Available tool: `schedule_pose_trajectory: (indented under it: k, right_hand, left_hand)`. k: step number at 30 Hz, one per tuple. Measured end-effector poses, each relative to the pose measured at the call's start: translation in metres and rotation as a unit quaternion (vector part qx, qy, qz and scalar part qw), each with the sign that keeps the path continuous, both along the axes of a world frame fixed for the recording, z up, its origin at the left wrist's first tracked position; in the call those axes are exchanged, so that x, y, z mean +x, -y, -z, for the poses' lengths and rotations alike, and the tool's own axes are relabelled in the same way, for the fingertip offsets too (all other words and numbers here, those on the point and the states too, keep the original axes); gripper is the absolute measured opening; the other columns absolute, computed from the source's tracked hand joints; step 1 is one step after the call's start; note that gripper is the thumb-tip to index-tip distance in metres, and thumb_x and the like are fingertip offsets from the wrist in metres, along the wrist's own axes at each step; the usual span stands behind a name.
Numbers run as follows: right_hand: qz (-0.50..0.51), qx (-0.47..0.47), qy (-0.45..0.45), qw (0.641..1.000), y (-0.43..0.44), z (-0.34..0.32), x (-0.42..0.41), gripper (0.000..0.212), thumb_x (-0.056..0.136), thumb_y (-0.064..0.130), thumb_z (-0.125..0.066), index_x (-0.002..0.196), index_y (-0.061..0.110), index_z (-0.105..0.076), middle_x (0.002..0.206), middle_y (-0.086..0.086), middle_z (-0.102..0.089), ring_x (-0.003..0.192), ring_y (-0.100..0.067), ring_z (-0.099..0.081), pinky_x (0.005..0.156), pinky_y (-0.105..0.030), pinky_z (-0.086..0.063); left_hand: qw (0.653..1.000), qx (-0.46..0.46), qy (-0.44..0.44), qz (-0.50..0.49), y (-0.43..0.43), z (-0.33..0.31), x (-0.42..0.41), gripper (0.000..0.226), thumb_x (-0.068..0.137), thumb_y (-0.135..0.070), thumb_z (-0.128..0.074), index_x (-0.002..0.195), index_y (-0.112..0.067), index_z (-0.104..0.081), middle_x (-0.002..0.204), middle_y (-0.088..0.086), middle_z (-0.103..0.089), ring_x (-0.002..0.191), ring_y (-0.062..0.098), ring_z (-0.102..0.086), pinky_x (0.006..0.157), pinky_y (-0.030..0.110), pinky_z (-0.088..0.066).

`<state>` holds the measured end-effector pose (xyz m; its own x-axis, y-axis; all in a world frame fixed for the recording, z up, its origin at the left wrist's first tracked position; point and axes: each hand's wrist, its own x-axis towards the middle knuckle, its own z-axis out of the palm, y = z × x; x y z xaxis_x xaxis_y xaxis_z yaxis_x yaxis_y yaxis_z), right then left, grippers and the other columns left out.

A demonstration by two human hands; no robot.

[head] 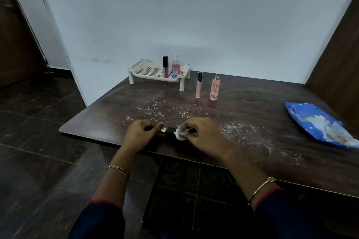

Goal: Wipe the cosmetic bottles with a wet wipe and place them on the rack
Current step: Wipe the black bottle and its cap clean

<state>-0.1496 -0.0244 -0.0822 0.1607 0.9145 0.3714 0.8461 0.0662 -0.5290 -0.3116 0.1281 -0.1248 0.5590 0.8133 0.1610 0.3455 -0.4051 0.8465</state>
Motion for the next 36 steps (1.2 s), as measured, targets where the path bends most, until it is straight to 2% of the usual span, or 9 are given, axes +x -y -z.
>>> schedule_pose_trajectory:
  k: [4, 8, 16, 19, 22, 25, 29, 33, 36]
  right_hand:
    - [-0.010, 0.009, 0.115, 0.993, 0.010, 0.008, 0.003, 0.018, 0.078, 0.022, -0.072, 0.096, 0.017, -0.068, 0.093, 0.003, -0.069, 0.084, -0.011, -0.062, 0.077, -0.024, -0.050]
    - [0.008, 0.029, 0.214, 0.976, 0.013, 0.014, 0.002, 0.007, 0.081, 0.012, -0.065, 0.088, 0.012, -0.066, 0.087, -0.002, -0.067, 0.077, -0.020, -0.062, 0.071, -0.036, -0.053]
    - [0.030, 0.033, 0.261, 0.964, 0.009, 0.008, -0.006, 0.018, 0.068, 0.000, -0.068, 0.072, 0.015, -0.061, 0.070, 0.001, -0.063, 0.062, -0.019, -0.059, 0.057, -0.031, -0.050]
    - [0.027, 0.024, 0.190, 0.981, 0.013, 0.004, -0.005, 0.015, 0.070, 0.003, -0.066, 0.074, 0.018, -0.064, 0.074, 0.004, -0.067, 0.067, -0.015, -0.061, 0.061, -0.027, -0.048]
    - [0.063, 0.016, -0.043, 0.997, 0.016, -0.001, 0.007, 0.014, 0.072, 0.009, -0.073, 0.075, 0.023, -0.068, 0.076, 0.008, -0.070, 0.069, -0.006, -0.063, 0.065, -0.021, -0.051]
    - [0.111, 0.068, -0.184, 0.974, 0.016, -0.002, 0.020, 0.024, 0.072, 0.007, -0.077, 0.072, 0.024, -0.061, 0.071, 0.003, -0.067, 0.067, -0.014, -0.064, 0.064, -0.030, -0.054]
    - [0.136, 0.097, -0.191, 0.967, 0.010, -0.009, 0.025, 0.023, 0.074, 0.007, -0.077, 0.074, 0.021, -0.058, 0.077, 0.002, -0.065, 0.071, -0.014, -0.063, 0.066, -0.028, -0.054]
    - [0.053, 0.035, -0.078, 0.995, 0.000, -0.013, 0.010, 0.017, 0.080, 0.002, -0.068, 0.085, 0.019, -0.065, 0.084, 0.007, -0.067, 0.073, 0.000, -0.061, 0.070, -0.014, -0.050]
    - [0.021, 0.023, -0.005, 1.000, -0.006, -0.012, 0.001, 0.018, 0.079, 0.003, -0.063, 0.084, 0.019, -0.066, 0.086, 0.006, -0.070, 0.075, -0.003, -0.062, 0.071, -0.016, -0.050]
  left_hand:
    - [0.999, 0.034, -0.039, -0.016, 0.002, -0.002, 0.002, 0.022, 0.082, -0.048, -0.064, 0.065, -0.035, -0.065, 0.068, -0.011, -0.069, 0.068, 0.007, -0.063, 0.065, 0.023, -0.044]
    - [0.996, 0.054, -0.072, -0.020, 0.003, -0.004, 0.002, 0.020, 0.083, -0.049, -0.062, 0.076, -0.032, -0.068, 0.074, -0.010, -0.069, 0.075, 0.009, -0.063, 0.066, 0.023, -0.043]
    - [0.996, 0.017, -0.005, 0.088, 0.002, -0.004, -0.010, 0.021, 0.074, -0.024, -0.078, 0.092, -0.033, -0.073, 0.091, -0.011, -0.074, 0.089, 0.006, -0.068, 0.087, 0.036, -0.055]
    - [0.995, 0.029, -0.025, 0.088, 0.000, -0.004, -0.012, 0.027, 0.073, -0.017, -0.079, 0.098, -0.028, -0.074, 0.094, -0.009, -0.074, 0.093, 0.007, -0.067, 0.090, 0.038, -0.054]
    - [0.995, 0.035, -0.018, 0.092, 0.002, -0.006, -0.012, 0.025, 0.074, -0.013, -0.078, 0.096, -0.026, -0.074, 0.092, -0.006, -0.074, 0.091, 0.009, -0.068, 0.090, 0.037, -0.053]
    - [0.995, 0.040, -0.012, 0.096, 0.002, -0.006, -0.012, 0.024, 0.075, -0.012, -0.077, 0.093, -0.028, -0.074, 0.091, -0.006, -0.074, 0.090, 0.009, -0.068, 0.089, 0.035, -0.054]
    - [0.993, 0.049, -0.006, 0.103, 0.001, -0.005, -0.011, 0.027, 0.075, -0.012, -0.078, 0.086, -0.037, -0.071, 0.090, -0.011, -0.074, 0.088, 0.002, -0.067, 0.089, 0.029, -0.053]
    - [0.994, 0.057, -0.021, 0.092, -0.002, -0.003, -0.009, 0.014, 0.079, -0.022, -0.074, 0.089, -0.032, -0.073, 0.089, -0.010, -0.074, 0.087, 0.008, -0.068, 0.084, 0.034, -0.055]
    - [0.993, 0.080, -0.046, 0.076, -0.001, -0.003, -0.007, 0.007, 0.084, -0.029, -0.069, 0.090, -0.027, -0.072, 0.084, -0.008, -0.072, 0.081, 0.009, -0.066, 0.077, 0.033, -0.053]
